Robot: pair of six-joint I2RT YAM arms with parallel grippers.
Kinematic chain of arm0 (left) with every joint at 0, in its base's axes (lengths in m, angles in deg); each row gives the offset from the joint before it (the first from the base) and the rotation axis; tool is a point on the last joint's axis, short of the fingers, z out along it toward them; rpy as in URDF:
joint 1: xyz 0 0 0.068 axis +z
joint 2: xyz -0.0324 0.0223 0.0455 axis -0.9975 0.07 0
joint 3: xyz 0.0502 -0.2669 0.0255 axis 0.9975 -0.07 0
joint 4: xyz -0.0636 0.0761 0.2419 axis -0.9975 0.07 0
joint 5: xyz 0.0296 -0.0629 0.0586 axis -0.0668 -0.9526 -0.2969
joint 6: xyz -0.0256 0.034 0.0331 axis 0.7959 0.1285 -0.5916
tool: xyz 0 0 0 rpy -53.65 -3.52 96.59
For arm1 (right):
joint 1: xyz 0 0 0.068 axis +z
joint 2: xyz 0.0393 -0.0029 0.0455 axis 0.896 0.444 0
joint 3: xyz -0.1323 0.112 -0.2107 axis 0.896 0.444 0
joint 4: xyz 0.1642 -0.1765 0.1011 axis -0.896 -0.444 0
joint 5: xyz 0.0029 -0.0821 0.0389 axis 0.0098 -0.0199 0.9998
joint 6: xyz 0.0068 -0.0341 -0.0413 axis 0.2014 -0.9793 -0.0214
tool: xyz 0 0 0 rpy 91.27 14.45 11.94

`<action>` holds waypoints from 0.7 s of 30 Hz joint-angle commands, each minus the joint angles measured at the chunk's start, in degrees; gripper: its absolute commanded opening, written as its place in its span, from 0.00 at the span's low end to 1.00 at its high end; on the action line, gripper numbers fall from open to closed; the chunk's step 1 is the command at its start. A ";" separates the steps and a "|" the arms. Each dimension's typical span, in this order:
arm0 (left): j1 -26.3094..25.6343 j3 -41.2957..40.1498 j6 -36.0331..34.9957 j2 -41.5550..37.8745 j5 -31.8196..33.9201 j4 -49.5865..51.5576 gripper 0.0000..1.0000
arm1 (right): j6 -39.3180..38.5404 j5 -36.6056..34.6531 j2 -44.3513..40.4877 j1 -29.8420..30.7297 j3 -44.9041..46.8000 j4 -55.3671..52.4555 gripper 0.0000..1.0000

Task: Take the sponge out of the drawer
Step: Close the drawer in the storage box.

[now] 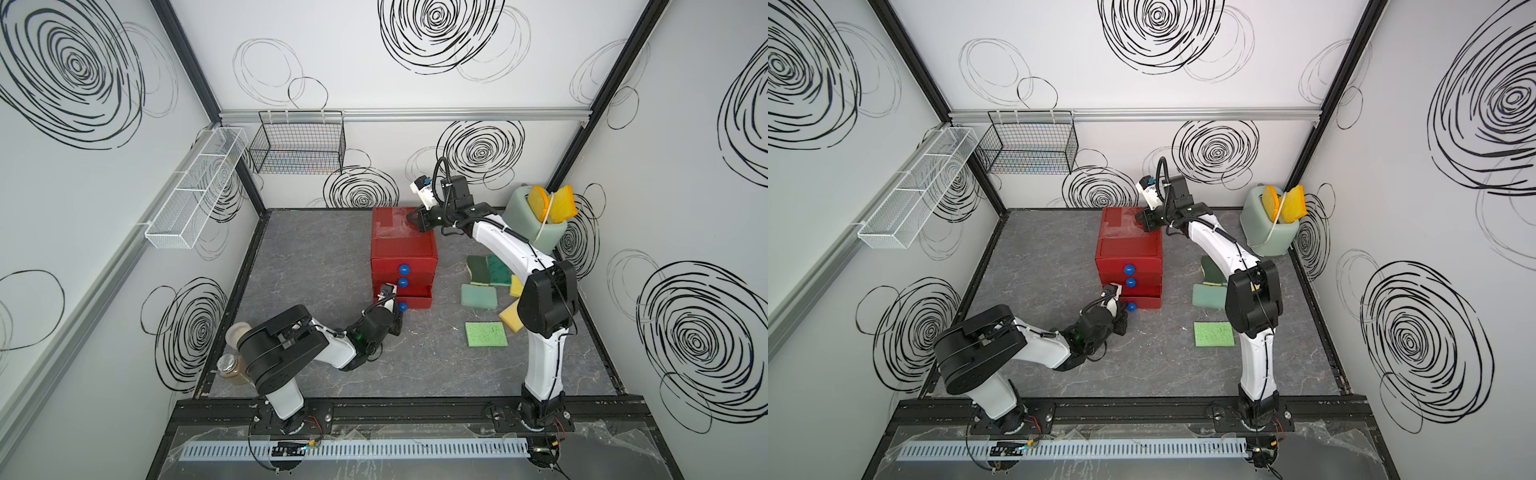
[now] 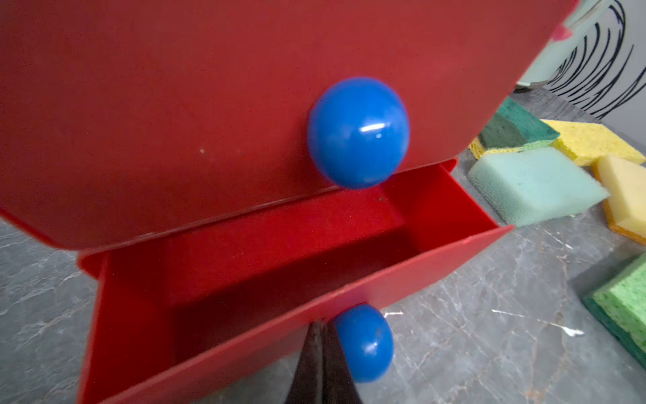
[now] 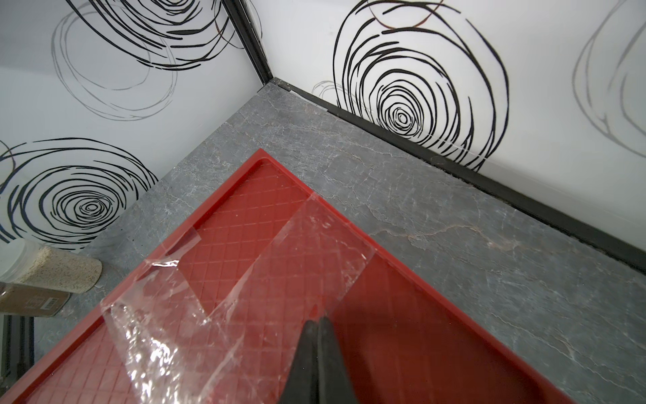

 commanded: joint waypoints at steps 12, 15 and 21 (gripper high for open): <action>4.52 6.37 -1.62 4.93 -4.23 -5.88 0.00 | -0.69 -1.03 0.60 0.15 5.71 -8.48 0.00; 5.25 7.97 -1.73 5.91 -5.27 -5.47 0.00 | -0.78 -0.95 0.65 0.14 6.29 -8.10 0.00; 5.45 8.00 -2.12 5.19 -7.39 -5.64 0.00 | -1.29 -1.21 0.83 -0.14 5.11 -8.20 0.00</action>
